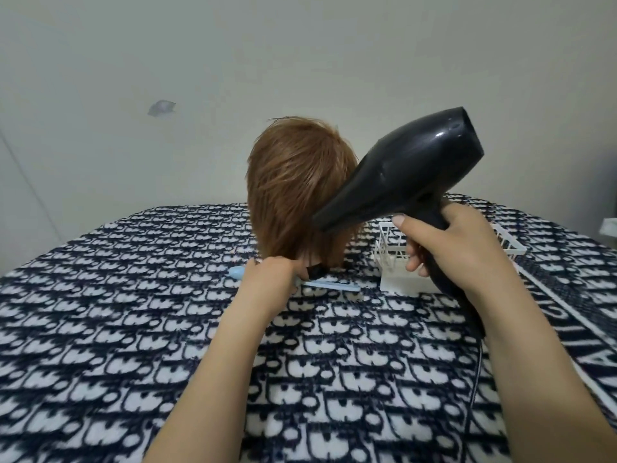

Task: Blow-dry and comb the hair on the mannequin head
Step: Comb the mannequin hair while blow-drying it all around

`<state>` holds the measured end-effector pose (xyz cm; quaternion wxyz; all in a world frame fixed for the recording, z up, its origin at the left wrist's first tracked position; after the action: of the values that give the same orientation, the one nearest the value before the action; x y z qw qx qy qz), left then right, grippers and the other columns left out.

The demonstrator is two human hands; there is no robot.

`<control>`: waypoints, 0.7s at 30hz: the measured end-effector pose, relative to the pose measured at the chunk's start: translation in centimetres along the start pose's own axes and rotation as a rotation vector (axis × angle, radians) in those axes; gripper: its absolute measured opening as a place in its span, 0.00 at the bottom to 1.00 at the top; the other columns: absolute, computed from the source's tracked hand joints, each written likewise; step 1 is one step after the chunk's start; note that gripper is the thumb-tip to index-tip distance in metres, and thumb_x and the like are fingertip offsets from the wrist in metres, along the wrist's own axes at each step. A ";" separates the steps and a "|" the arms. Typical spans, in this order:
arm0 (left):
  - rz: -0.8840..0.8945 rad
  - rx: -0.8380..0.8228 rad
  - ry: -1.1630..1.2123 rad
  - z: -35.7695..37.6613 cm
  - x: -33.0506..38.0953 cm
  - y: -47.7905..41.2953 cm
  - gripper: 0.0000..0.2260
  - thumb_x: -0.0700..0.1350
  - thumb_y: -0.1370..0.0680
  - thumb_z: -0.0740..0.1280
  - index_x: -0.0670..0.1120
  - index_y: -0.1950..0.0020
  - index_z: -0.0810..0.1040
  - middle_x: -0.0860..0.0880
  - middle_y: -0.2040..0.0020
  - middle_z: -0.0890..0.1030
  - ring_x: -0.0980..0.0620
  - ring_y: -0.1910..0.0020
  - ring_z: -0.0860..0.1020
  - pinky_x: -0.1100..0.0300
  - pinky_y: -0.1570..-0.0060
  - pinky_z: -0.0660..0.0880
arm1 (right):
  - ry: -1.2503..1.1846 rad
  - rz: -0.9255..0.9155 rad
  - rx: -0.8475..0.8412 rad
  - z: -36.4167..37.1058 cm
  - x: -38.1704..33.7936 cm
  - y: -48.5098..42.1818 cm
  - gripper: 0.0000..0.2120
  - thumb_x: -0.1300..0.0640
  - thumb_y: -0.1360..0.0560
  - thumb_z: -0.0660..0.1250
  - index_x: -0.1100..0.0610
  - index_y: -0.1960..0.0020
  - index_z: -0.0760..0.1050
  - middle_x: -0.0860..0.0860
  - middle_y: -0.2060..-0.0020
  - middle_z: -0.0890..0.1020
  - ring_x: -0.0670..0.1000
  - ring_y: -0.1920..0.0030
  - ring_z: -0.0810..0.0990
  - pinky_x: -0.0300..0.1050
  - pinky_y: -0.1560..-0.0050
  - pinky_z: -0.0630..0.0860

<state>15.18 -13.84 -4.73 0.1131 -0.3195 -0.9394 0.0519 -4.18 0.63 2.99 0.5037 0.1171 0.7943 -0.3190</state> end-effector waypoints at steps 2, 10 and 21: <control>0.016 0.043 0.024 -1.4 -0.3 0.2 0.20 0.35 0.24 0.64 0.60 0.43 0.77 0.56 0.52 0.81 0.51 0.46 0.76 0.48 0.38 0.66 | 0.010 -0.016 0.030 -0.4 -0.3 0.1 0.06 0.54 0.23 0.72 0.54 0.56 0.78 0.48 0.75 0.82 0.47 0.76 0.81 0.38 0.75 0.75; -0.010 0.616 0.057 -9.5 -2.6 2.5 0.13 0.41 0.23 0.67 0.60 0.46 0.80 0.56 0.51 0.80 0.47 0.47 0.74 0.39 0.35 0.56 | -0.020 -0.121 0.171 -1.7 -1.8 0.4 0.07 0.51 0.23 0.71 0.52 0.57 0.77 0.48 0.73 0.83 0.46 0.76 0.82 0.37 0.74 0.76; -0.192 0.892 0.263 -11.7 -2.8 2.9 0.18 0.37 0.24 0.64 0.57 0.39 0.76 0.51 0.45 0.78 0.46 0.45 0.73 0.36 0.35 0.58 | -0.115 -0.135 0.275 -2.8 -2.3 0.9 0.09 0.50 0.22 0.70 0.51 0.58 0.76 0.47 0.73 0.81 0.46 0.75 0.81 0.38 0.74 0.76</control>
<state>21.91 -12.98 5.66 0.3616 -0.1553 -0.8283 0.3988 -4.72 3.39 5.48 0.5051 0.1127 0.7190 -0.4640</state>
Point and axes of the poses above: each hand's wrist, its own y-axis away from the middle knuckle, its own z-axis out of the palm, x = y × z, the point moved 8 cm from there along -y, towards the middle knuckle
